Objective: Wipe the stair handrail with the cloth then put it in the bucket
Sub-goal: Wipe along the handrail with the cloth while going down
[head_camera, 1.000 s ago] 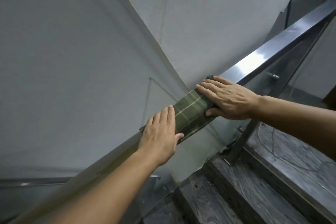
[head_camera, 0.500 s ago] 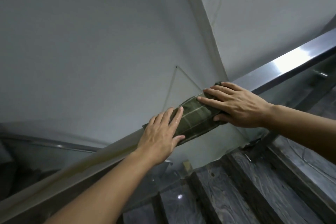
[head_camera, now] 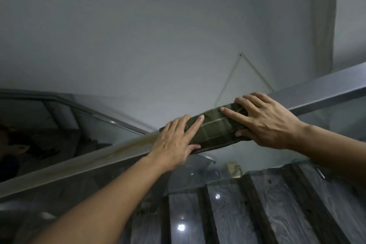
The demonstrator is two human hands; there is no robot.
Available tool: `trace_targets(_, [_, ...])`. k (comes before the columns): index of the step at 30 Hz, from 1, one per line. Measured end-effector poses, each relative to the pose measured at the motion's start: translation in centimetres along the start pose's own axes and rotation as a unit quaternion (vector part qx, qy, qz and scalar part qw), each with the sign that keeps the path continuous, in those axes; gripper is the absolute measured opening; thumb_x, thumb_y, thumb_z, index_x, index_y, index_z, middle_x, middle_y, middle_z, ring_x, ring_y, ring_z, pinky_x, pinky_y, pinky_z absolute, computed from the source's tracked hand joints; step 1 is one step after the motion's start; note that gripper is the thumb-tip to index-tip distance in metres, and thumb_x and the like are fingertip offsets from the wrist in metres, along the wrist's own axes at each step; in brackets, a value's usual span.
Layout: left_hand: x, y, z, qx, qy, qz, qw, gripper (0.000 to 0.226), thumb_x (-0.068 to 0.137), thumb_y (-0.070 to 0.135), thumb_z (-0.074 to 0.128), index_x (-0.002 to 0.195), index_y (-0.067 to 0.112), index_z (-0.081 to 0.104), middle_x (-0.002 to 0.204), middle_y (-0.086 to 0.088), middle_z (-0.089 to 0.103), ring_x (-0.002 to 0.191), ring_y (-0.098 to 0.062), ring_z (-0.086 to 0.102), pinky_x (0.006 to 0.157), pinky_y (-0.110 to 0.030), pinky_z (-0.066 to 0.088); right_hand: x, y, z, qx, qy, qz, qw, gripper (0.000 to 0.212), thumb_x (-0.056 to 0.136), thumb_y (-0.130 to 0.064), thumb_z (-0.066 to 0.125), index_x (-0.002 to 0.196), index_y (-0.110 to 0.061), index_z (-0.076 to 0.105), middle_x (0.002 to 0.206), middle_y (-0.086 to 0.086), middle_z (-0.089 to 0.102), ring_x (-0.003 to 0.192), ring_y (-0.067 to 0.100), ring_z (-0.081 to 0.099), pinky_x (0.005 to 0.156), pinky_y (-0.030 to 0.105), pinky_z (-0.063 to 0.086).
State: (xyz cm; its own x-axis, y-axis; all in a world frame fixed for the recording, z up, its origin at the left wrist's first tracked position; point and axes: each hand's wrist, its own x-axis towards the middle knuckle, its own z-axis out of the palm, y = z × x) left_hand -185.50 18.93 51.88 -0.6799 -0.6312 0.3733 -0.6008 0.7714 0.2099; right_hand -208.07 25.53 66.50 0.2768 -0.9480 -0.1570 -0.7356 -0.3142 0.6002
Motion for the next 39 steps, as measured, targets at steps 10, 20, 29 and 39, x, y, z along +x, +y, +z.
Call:
trace_targets(10, [-5.1, -5.7, 1.5, -0.018, 0.002, 0.0, 1.0, 0.073, 0.092, 0.047, 0.042, 0.151, 0.017, 0.014, 0.143, -0.022, 0.037, 0.126, -0.037, 0.04, 0.107, -0.045, 0.031, 4.2, -7.3, -0.7, -0.029, 0.013, 0.001, 0.999, 0.069, 0.091, -0.058, 0.022, 0.144, -0.015, 0.031, 0.118, 0.027, 0.055, 0.099, 0.042, 0.056, 0.086, 0.052, 0.047])
trace_targets(20, [-14.0, -15.5, 2.8, -0.04, -0.063, -0.047, 0.996, 0.079, 0.093, 0.049, 0.044, 0.151, 0.025, -0.005, 0.152, -0.015, 0.021, 0.138, -0.029, 0.023, 0.117, -0.04, 0.014, 11.0, -19.7, -2.1, -0.022, -0.012, 0.01, 1.0, 0.072, 0.09, -0.061, 0.014, 0.145, -0.017, 0.027, 0.117, 0.026, 0.056, 0.1, 0.04, 0.056, 0.088, 0.05, 0.047])
trace_targets(29, [-19.7, -22.1, 3.6, -0.067, -0.102, -0.069, 0.99, 0.082, 0.093, 0.048, 0.047, 0.149, 0.031, -0.01, 0.154, -0.011, 0.018, 0.142, -0.027, 0.017, 0.118, -0.041, 0.009, 15.3, -27.4, -3.1, -0.034, -0.061, 0.012, 0.997, 0.076, 0.088, -0.062, 0.009, 0.146, -0.014, 0.023, 0.119, 0.027, 0.053, 0.103, 0.04, 0.054, 0.089, 0.051, 0.045])
trace_targets(39, [-26.5, -29.5, 5.4, -0.064, -0.116, -0.096, 0.986, 0.086, 0.091, 0.049, 0.05, 0.148, 0.035, -0.013, 0.152, -0.01, 0.02, 0.138, -0.027, 0.023, 0.118, -0.045, 0.017, 20.4, -36.2, -2.7, -0.032, -0.017, -0.026, 0.999, 0.077, 0.087, -0.061, 0.003, 0.148, -0.015, 0.012, 0.126, 0.026, 0.048, 0.108, 0.037, 0.049, 0.094, 0.049, 0.04])
